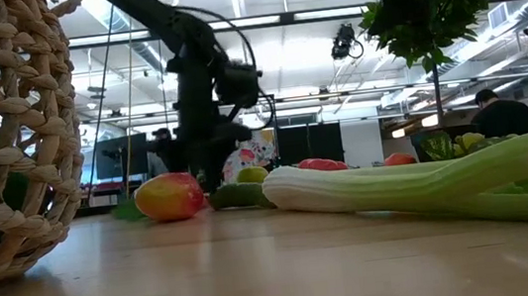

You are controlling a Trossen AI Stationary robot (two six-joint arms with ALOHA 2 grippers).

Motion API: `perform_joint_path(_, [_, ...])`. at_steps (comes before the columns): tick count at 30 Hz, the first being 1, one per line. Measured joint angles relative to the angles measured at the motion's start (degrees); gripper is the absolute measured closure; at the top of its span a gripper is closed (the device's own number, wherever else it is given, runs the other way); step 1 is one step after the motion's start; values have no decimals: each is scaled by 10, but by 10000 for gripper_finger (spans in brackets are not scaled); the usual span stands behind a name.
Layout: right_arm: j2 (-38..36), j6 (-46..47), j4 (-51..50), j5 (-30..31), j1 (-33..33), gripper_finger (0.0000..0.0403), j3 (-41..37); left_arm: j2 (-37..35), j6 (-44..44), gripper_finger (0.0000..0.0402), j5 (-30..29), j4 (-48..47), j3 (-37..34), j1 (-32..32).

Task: Build produce basket
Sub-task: Put the carrot into the basket

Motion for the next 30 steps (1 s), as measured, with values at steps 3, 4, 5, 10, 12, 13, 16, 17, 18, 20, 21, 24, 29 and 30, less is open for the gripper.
perform_joint_path(3, [0, 12, 0, 1, -10, 103, 0, 1, -7, 111, -4, 6, -17, 9])
perform_joint_path(4, [0, 14, 0, 1, -13, 103, 0, 1, -7, 111, -5, 7, -18, 10])
perform_joint_path(5, [0, 15, 0, 1, -15, 103, 0, 1, -7, 111, -4, 9, -17, 10])
perform_joint_path(10, [0, 16, -2, -2, -28, 103, 0, -15, 9, 111, 2, 8, -11, 4])
perform_joint_path(12, [0, 16, -2, -5, -34, 103, 0, -30, 21, 111, -7, 8, -9, 4])
perform_joint_path(13, [0, 16, -2, -5, -37, 103, 0, -37, 23, 111, -15, 5, -9, 4])
perform_joint_path(16, [0, 16, -2, -5, -47, 103, 0, -54, 37, 111, -49, -2, -9, 11])
perform_joint_path(17, [0, 16, -3, -5, -50, 103, 0, -56, 43, 111, -58, -6, -9, 14])
perform_joint_path(18, [0, 16, -2, -5, -54, 103, 0, -56, 50, 111, -63, -9, -9, 17])
perform_joint_path(20, [0, 15, -2, -5, -61, 103, 0, -52, 60, 111, -66, -16, -9, 21])
perform_joint_path(21, [0, 15, -2, -5, -64, 103, 0, -48, 63, 111, -72, -17, -9, 21])
perform_joint_path(24, [0, 14, -2, -5, -73, 103, 0, -39, 50, 111, -106, -26, -11, 16])
perform_joint_path(29, [0, 14, -1, -5, -76, 103, 0, -37, 8, 117, -160, -19, -22, 2])
perform_joint_path(30, [0, 14, -1, -5, -76, 103, 0, -36, 5, 121, -164, -17, -24, 0])
